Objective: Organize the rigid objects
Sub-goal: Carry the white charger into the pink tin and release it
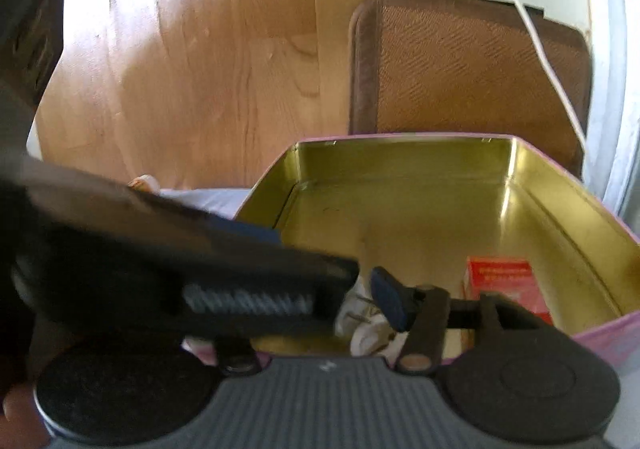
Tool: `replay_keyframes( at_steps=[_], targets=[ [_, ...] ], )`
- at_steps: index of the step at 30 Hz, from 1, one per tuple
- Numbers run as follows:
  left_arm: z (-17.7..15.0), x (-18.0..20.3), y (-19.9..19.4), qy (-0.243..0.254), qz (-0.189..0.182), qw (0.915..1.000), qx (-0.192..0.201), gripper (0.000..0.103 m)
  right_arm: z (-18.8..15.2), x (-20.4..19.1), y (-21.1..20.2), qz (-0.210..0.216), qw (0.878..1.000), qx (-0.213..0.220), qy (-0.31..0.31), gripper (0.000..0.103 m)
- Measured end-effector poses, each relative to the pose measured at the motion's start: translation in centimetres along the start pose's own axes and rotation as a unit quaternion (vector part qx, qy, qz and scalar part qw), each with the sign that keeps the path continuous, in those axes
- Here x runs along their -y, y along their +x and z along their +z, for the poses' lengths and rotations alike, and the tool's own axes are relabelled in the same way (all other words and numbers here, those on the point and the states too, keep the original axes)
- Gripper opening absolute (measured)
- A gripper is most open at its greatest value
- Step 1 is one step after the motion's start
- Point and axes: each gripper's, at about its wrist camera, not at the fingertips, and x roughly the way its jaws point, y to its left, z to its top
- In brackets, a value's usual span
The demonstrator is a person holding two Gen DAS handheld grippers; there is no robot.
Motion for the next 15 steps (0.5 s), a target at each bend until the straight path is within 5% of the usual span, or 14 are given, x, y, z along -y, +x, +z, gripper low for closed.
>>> replay_keyframes(
  at_steps=[9,15],
  targets=[
    [-4.0,-4.9,-10.7,-0.053,0.022,0.9916,0.116,0.06,-0.8,-2.7,-4.7,-0.01,0.995,0.099,-0.013,0.055],
    [-11.7,-12.7,-15.3,-0.141,0.149,0.9713,0.12,0.06,0.6,-6.9,-6.1,0.07,0.991,0.109,-0.033,0.052]
  ],
)
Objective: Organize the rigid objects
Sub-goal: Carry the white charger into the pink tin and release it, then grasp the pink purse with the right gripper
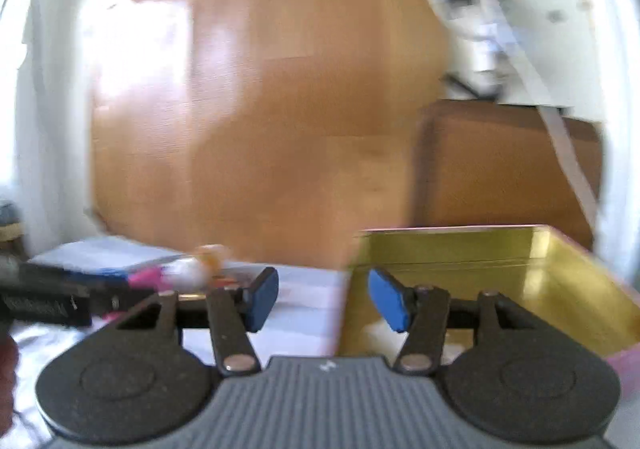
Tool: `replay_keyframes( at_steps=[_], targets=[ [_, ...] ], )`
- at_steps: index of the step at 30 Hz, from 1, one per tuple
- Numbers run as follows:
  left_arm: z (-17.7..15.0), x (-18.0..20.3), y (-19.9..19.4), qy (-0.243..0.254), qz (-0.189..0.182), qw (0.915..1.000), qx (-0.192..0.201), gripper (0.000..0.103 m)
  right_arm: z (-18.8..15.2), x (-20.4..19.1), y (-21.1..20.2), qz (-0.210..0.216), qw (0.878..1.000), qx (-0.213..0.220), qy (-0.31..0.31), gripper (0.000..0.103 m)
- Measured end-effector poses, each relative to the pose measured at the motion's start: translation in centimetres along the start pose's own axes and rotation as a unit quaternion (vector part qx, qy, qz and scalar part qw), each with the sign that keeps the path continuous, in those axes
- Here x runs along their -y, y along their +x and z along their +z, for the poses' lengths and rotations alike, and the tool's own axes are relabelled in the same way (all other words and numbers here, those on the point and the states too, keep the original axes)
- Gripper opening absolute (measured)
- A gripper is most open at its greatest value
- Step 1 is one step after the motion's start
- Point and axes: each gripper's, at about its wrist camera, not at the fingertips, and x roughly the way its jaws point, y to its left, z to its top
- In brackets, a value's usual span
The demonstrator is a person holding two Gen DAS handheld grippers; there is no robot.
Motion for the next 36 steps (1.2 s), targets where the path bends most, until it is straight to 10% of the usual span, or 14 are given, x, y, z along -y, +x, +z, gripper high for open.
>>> replay_keyframes(
  at_steps=[4,9,19,22,36],
  targets=[
    [-0.7,-6.5,0.8,-0.102,0.055,0.993,-0.018,0.06,1.4,-4.4,3.7,0.08,0.995,-0.051,0.023,0.05],
    [-0.2,-7.1,1.9,-0.096,0.074,0.9926,0.01,0.06,3.1,-9.1,11.5,0.15,0.977,-0.131,0.072,0.049],
    [0.1,-8.5,5.2,-0.12,0.073,0.99,-0.001,0.066,1.6,-11.8,21.8,0.15,0.953,-0.239,0.11,0.041],
    [0.1,-8.6,4.8,-0.129,0.027,0.9912,-0.003,0.053,0.7,-12.2,21.5,0.179,0.945,-0.243,0.123,0.028],
    [-2.1,-2.5,1.0,0.007,-0.097,0.995,-0.025,0.054,-0.6,-8.6,10.0,0.122,0.964,-0.194,0.137,0.027]
  ],
)
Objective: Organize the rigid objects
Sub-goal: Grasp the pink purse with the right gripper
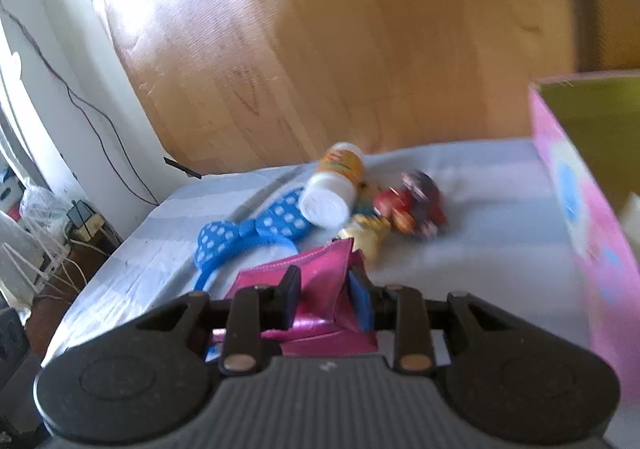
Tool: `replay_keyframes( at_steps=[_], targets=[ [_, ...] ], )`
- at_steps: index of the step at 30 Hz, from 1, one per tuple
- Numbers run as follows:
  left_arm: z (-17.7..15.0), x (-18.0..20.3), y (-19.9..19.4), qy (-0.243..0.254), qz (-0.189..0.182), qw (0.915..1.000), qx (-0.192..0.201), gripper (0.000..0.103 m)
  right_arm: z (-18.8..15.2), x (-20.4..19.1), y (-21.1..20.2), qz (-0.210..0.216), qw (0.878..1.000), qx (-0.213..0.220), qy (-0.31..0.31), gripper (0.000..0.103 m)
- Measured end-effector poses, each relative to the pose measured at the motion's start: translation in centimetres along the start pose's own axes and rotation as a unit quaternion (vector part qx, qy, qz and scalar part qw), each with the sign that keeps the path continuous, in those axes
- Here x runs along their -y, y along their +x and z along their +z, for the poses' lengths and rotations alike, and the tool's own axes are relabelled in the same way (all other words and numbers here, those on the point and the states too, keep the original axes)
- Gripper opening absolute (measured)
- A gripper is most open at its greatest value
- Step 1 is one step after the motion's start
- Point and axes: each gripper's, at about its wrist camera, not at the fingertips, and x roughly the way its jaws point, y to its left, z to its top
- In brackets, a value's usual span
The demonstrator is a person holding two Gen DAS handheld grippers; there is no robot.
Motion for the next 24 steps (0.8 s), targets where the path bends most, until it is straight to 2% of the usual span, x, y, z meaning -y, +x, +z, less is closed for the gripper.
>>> replay_keyframes(
  at_steps=[4,6,11,14,19,24],
  targets=[
    [-1.2,1.4,-1.3,0.02,-0.029,0.9992,-0.019,0.056,-2.8,2.6,-3.3,0.012,0.999,-0.008,0.034,0.027],
    [-1.8,1.8,-2.0,0.025,-0.039,0.9986,-0.023,0.056,-4.4,3.7,-4.9,0.037,0.998,-0.009,0.052,0.025],
    [-3.4,2.1,-4.6,0.028,-0.067,0.9968,-0.033,0.067,-7.7,3.9,-7.9,0.065,0.997,-0.01,0.027,0.029],
    [-4.5,1.7,-6.5,0.022,-0.062,0.9974,-0.028,0.077,-9.2,3.4,-9.4,0.068,0.998,0.003,-0.005,0.04],
    [-4.9,0.4,-8.9,-0.02,-0.046,0.9985,-0.021,0.084,-9.9,2.5,-10.8,0.055,0.996,0.023,-0.064,0.052],
    [-4.3,-0.8,-10.1,-0.058,-0.03,0.9979,-0.004,0.084,-10.0,2.6,-10.9,0.059,0.994,0.031,-0.082,0.055]
  ],
)
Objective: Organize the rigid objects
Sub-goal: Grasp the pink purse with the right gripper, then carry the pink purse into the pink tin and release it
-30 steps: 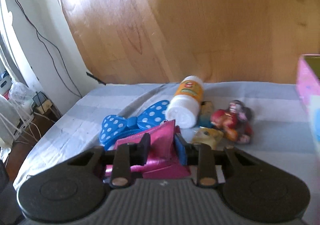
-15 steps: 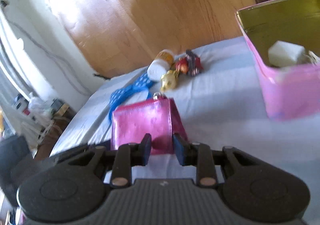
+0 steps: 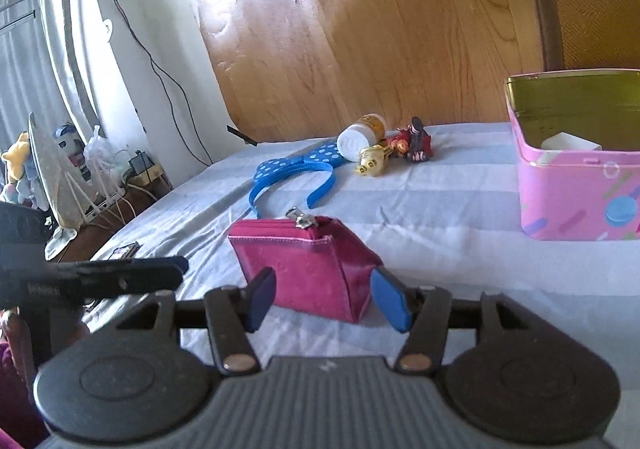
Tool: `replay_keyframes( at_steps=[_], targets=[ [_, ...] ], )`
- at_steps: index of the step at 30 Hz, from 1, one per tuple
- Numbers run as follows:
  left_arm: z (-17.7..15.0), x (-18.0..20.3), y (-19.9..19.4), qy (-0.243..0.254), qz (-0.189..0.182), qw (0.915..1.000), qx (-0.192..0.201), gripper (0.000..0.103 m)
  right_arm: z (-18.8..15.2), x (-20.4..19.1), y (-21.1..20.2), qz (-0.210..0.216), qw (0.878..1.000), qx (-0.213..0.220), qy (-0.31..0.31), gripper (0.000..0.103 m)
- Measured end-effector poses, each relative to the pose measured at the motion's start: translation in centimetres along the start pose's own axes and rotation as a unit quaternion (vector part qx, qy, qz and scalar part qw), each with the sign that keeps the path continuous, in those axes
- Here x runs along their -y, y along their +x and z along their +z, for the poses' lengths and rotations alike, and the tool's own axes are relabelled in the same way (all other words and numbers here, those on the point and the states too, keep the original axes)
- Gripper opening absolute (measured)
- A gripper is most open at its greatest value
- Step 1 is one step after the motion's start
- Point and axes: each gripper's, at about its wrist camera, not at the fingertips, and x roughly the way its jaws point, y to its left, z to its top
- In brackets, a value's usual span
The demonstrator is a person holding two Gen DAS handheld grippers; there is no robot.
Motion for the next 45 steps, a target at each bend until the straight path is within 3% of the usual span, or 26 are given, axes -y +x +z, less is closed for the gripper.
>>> replay_keyframes(
  at_steps=[9,17,27,30,33,35,37,41,45],
  targets=[
    [0.0,0.1,1.2,-0.004,-0.003,0.9999,-0.014,0.084,-0.7,0.4,-0.5,-0.018,1.0,0.005,-0.016,0.058],
    [0.4,0.6,2.0,0.028,-0.022,0.9991,-0.021,0.084,-1.1,0.9,0.1,-0.024,1.0,-0.007,-0.015,0.058],
    [0.4,2.3,4.9,0.064,-0.032,0.9964,-0.046,0.082,-0.9,-0.3,1.6,-0.033,0.997,-0.015,-0.063,0.057],
    [0.5,2.4,5.3,0.071,-0.035,0.9956,-0.05,0.077,-0.9,-0.8,1.8,-0.04,0.996,-0.012,-0.079,0.055],
    [0.4,2.4,5.8,0.072,-0.037,0.9949,-0.061,0.06,-0.8,-0.7,2.0,-0.042,0.996,-0.012,-0.083,0.048],
    [0.2,2.3,6.1,0.071,-0.034,0.9947,-0.066,0.041,-0.8,-0.7,2.2,-0.037,0.996,-0.016,-0.083,0.039],
    [0.2,2.5,6.1,0.076,-0.014,0.9948,-0.065,0.032,-0.8,-0.7,2.4,-0.034,0.996,-0.017,-0.086,0.03],
    [1.8,3.4,5.7,0.079,-0.024,0.9955,-0.047,0.031,-0.3,-1.4,0.9,-0.041,0.993,0.023,-0.106,0.026],
    [4.7,6.6,7.3,0.119,-0.037,0.992,-0.023,0.031,0.9,-1.7,-1.3,-0.089,0.983,0.081,-0.141,0.026]
  ],
)
